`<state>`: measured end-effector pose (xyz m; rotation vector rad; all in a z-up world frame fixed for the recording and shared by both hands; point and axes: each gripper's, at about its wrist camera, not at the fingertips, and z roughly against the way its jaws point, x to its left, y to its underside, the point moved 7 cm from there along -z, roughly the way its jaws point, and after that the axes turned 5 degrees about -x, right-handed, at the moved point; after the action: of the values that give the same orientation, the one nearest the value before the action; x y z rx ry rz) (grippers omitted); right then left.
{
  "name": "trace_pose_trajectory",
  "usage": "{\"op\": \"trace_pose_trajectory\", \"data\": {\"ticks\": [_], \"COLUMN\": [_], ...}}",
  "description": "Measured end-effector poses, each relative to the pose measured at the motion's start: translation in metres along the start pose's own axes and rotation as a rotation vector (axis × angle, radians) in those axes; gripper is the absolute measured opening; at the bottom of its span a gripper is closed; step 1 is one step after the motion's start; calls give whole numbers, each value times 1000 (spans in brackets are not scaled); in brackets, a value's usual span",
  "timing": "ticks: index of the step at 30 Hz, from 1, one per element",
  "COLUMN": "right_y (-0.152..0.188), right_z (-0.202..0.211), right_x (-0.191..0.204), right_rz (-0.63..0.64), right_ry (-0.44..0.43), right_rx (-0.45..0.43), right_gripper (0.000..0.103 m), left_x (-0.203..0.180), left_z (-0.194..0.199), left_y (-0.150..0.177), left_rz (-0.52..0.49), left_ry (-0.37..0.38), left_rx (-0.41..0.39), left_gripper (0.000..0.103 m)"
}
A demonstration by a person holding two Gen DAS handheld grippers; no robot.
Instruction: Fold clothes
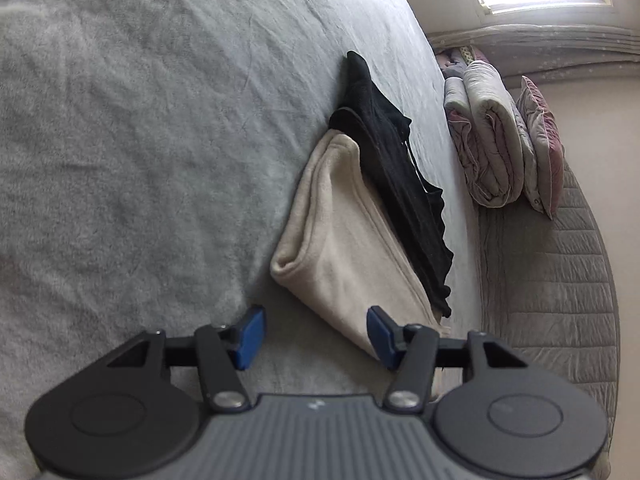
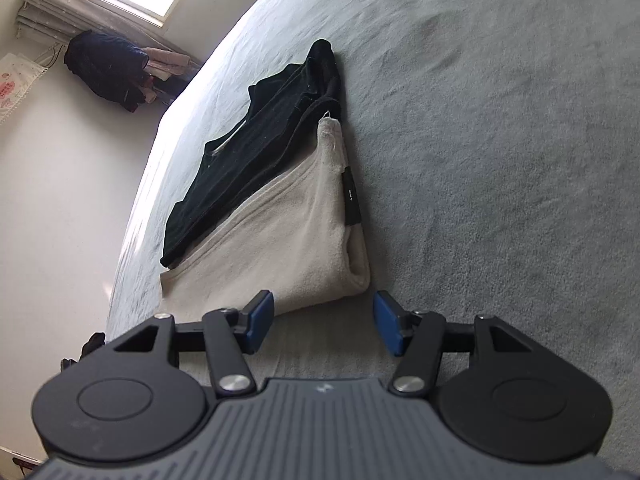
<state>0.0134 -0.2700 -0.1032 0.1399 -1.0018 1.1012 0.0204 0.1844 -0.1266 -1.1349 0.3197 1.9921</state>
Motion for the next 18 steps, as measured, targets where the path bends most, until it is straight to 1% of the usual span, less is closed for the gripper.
{"op": "trace_pose_trajectory", "data": {"ticks": [4, 6, 7, 11, 14, 16, 17, 18], "right_y": [-2, -5, -7, -13, -16, -18, -19, -20], "right_z": [-4, -5, -5, -7, -9, -12, -13, -14], "right_x": [0, -1, -1, -1, 0, 1, 1, 2], "right_rz": [-37, -62, -71, -91, -97, -99, -97, -97], "right_ry": [-28, -43, -47, -55, -53, -48, -44, -37], "right_rx": [-54, -86, -99, -145, -168, -178, -183, -187], "right_gripper": [60, 60, 60, 60, 60, 60, 58, 53], "left_x": [-3, -4, -5, -9, -13, -13, -11, -10], "left_z": [-9, -15, -17, -26, -34, -38, -39, -40], "left_y": [1, 0, -1, -8, -15, -18, -19, -20], "left_rz": [46, 68, 79, 113, 114, 105, 102, 100], "left_ry": [14, 13, 13, 38, 41, 30, 21, 13], "left_rx": [-77, -123, -140, -194, -228, -244, -249, -255], "left_gripper": [54, 46, 45, 44, 43, 38, 33, 30]}}
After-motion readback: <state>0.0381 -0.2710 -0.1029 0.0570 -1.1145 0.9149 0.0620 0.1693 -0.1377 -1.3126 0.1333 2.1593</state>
